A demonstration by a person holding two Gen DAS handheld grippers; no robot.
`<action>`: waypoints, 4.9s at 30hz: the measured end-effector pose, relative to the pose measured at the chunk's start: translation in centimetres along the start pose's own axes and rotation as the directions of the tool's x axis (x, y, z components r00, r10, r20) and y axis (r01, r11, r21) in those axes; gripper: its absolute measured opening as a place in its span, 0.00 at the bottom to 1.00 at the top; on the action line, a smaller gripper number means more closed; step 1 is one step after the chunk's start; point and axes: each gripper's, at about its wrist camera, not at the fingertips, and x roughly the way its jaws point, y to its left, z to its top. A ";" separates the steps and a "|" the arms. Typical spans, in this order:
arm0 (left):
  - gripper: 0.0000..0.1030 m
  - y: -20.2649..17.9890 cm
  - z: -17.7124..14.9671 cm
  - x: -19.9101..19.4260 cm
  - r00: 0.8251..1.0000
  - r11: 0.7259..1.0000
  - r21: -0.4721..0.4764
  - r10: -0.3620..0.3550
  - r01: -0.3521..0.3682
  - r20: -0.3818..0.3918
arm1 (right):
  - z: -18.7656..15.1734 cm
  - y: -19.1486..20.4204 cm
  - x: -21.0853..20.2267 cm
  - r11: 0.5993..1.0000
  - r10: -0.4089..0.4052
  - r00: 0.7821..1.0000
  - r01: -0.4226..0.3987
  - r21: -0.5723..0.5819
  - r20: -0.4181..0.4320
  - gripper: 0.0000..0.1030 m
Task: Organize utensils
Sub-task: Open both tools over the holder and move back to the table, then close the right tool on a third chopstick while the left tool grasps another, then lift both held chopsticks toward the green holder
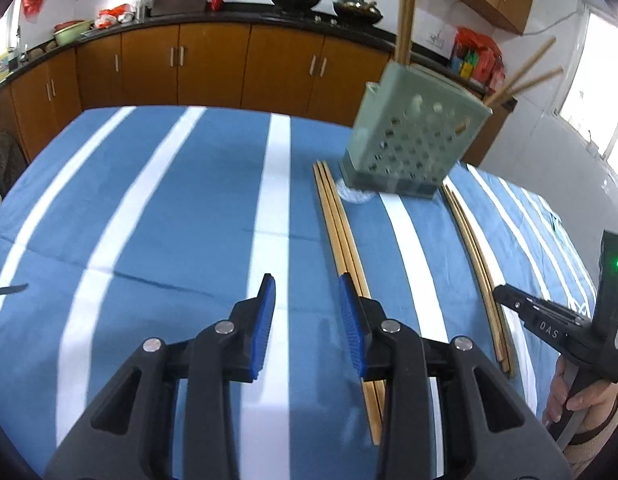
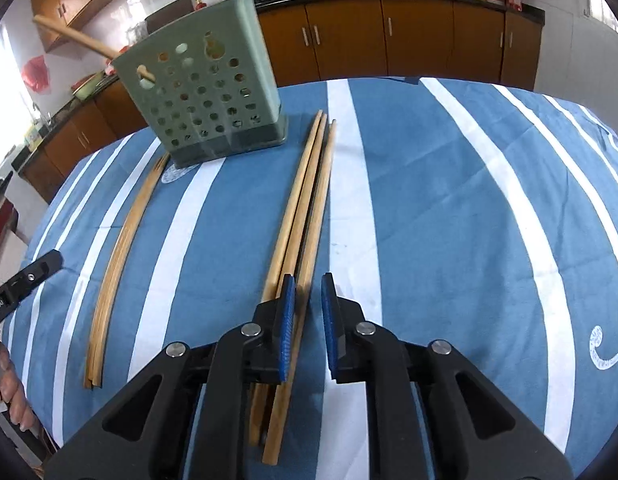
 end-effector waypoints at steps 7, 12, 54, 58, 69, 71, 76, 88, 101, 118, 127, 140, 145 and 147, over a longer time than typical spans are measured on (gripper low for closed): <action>0.21 -1.0 -0.7 1.7 0.997 0.999 -0.006 -0.049 0.049 -0.065 | 0.1 -1.6 -0.3 0.994 -0.102 0.994 0.101 0.030 0.033 0.07; 0.19 -1.6 -1.2 2.2 0.994 0.998 0.002 -0.067 0.067 -0.087 | 0.0 -1.9 -0.4 0.994 -0.108 0.993 0.107 0.019 0.038 0.07; 0.09 3.2 0.9 3.9 0.991 0.992 0.001 0.123 -0.123 -0.052 | 0.7 -5.1 -0.3 0.983 -0.169 0.984 0.165 0.080 0.058 0.08; 0.09 3.6 0.9 3.9 0.994 0.995 -0.023 0.100 -0.101 -0.051 | 0.7 -5.1 -0.3 0.983 -0.166 0.985 0.160 0.084 0.058 0.08; 0.09 3.4 0.8 3.9 0.993 0.994 -0.021 0.103 -0.104 -0.050 | 0.7 -5.0 -0.3 0.983 -0.171 0.984 0.166 0.079 0.057 0.08; 0.09 3.4 0.8 3.9 0.993 0.994 -0.020 0.104 -0.105 -0.050 | 0.7 -5.0 -0.3 0.983 -0.171 0.984 0.166 0.080 0.057 0.08; 0.09 3.4 0.8 3.9 0.993 0.994 -0.020 0.104 -0.105 -0.050 | 0.7 -5.0 -0.3 0.983 -0.170 0.984 0.165 0.081 0.057 0.08; 0.09 3.4 0.8 3.9 0.994 0.994 -0.022 0.103 -0.104 -0.049 | 0.6 -5.0 -0.3 0.983 -0.168 0.984 0.163 0.083 0.057 0.08; 0.09 2.9 0.0 3.3 0.991 0.992 0.030 0.123 -0.121 -0.055 | 0.0 -4.9 -0.7 0.986 -0.159 0.986 0.156 0.067 0.055 0.08; 0.07 2.7 3.0 -1.7 0.992 0.995 0.033 0.091 -0.094 0.083 | 1.7 -5.1 -6.9 0.990 -0.124 0.951 0.098 0.106 0.282 0.07; 0.07 1.7 7.0 -6.5 0.965 0.998 0.015 0.060 -0.066 0.257 | 3.5 -4.8 -10.5 0.993 -0.109 0.901 0.075 0.095 0.420 0.07; 0.07 -1.3 12.1 -12.2 0.924 0.995 0.098 -0.062 0.027 0.378 | 8.6 -1.5 -17.8 0.999 0.032 0.798 -0.046 0.008 0.601 0.07; 0.07 -3.8 14.5 -14.1 0.880 0.991 0.120 -0.113 0.064 0.461 | 10.9 0.9 -19.8 0.995 0.096 0.719 -0.093 -0.041 0.688 0.07; 0.07 -4.7 15.5 -14.6 0.858 0.989 0.123 -0.135 0.084 0.496 | 11.9 2.0 -20.1 0.992 0.115 0.680 -0.111 -0.053 0.724 0.07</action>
